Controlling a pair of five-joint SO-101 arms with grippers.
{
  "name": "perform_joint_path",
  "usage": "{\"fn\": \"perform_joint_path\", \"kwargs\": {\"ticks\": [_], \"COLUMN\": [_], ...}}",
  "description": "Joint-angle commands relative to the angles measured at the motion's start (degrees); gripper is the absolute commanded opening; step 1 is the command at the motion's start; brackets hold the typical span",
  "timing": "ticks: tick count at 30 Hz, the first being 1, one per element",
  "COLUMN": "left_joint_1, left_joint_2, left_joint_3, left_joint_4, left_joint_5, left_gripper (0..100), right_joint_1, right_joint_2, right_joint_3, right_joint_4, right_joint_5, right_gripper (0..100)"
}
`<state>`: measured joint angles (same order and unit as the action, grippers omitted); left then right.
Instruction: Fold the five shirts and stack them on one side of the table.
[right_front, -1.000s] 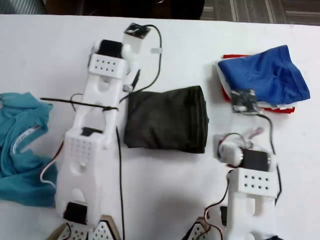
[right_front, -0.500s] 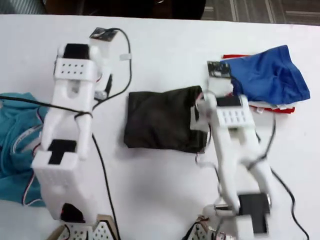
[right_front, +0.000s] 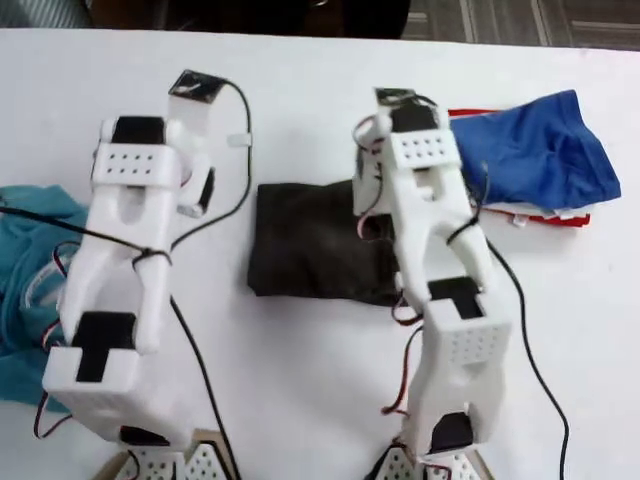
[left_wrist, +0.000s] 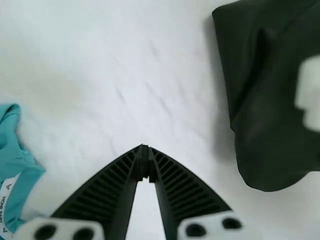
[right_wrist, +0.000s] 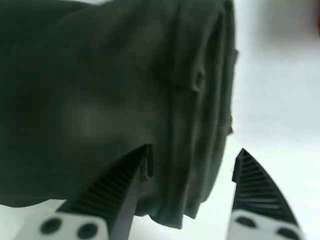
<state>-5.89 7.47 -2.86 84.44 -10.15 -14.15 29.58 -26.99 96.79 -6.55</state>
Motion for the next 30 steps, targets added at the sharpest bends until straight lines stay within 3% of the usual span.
{"fn": "perform_joint_path", "kwargs": {"ticks": [1,8,21,24,27,30], "left_joint_1": [-0.6,-0.6,-0.6,-0.6,-0.6,-0.7], "left_joint_2": [-3.3,-3.3,-3.3,-3.3,-3.3,-3.3], "left_joint_3": [0.3,0.0,0.0,0.0,0.0,0.0], "left_joint_4": [-0.9,-0.9,-0.9,-0.9,-0.9,-0.9], "left_joint_5": [-0.3,-0.3,-0.3,-0.3,0.0,0.0], "left_gripper": [3,3,3,3,3,3], "right_joint_1": [-1.0,3.1,2.7,1.9,-0.1,-1.9], "right_joint_2": [1.2,8.4,19.6,21.2,22.6,22.9], "right_joint_3": [-3.5,-4.1,-4.2,-4.2,-4.2,-4.9], "right_joint_4": [0.9,-2.2,-2.8,-0.9,-0.7,1.0], "right_joint_5": [-0.9,-0.4,-0.5,0.0,7.1,11.1], "right_gripper": [26.2,26.2,25.2,17.0,6.2,2.1]}}
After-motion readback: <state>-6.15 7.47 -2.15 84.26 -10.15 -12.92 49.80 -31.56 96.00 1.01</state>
